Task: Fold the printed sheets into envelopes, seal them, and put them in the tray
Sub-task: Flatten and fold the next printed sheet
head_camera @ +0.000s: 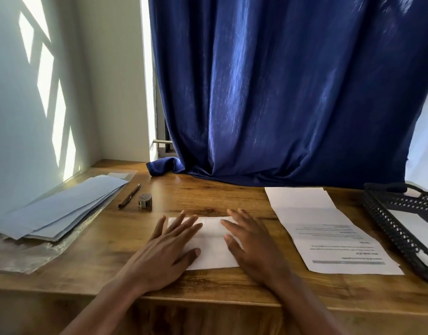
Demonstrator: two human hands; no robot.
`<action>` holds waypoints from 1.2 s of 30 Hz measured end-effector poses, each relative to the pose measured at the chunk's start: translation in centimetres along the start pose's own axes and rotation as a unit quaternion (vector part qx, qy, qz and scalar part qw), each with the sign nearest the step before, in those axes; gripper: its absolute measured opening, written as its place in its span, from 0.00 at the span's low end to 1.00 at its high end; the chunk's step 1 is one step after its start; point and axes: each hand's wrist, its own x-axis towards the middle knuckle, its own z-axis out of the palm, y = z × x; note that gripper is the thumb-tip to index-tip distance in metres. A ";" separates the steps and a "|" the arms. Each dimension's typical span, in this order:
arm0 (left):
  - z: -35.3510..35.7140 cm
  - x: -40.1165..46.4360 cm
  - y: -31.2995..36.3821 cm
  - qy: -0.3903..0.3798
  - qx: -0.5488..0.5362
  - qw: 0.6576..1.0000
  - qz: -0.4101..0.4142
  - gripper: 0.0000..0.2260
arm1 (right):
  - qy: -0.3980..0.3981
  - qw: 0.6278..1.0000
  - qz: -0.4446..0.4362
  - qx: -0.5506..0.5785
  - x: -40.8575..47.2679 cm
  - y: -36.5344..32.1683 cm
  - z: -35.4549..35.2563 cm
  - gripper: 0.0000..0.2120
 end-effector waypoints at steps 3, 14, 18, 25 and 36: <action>0.1 0.6 0.2 -0.046 0.038 0.998 -0.004 0.30 | -0.052 0.998 -0.020 -0.024 0.9 -2.0 0.4 0.28; 0.4 0.9 1.3 -0.100 0.063 0.989 -0.084 0.29 | -0.180 0.983 0.023 -0.003 1.7 -2.7 2.2 0.31; 0.3 1.0 1.2 -0.113 0.066 0.988 -0.087 0.29 | -0.184 0.978 0.088 -0.046 1.6 0.5 1.5 0.36; 0.1 0.0 1.5 -0.032 0.000 0.997 -0.076 0.37 | -0.122 0.987 0.102 -0.024 0.5 1.0 1.0 0.37; -0.2 -6.6 3.4 -0.027 0.020 0.999 0.028 0.39 | -0.206 0.977 0.010 -0.044 -8.2 0.2 -3.4 0.47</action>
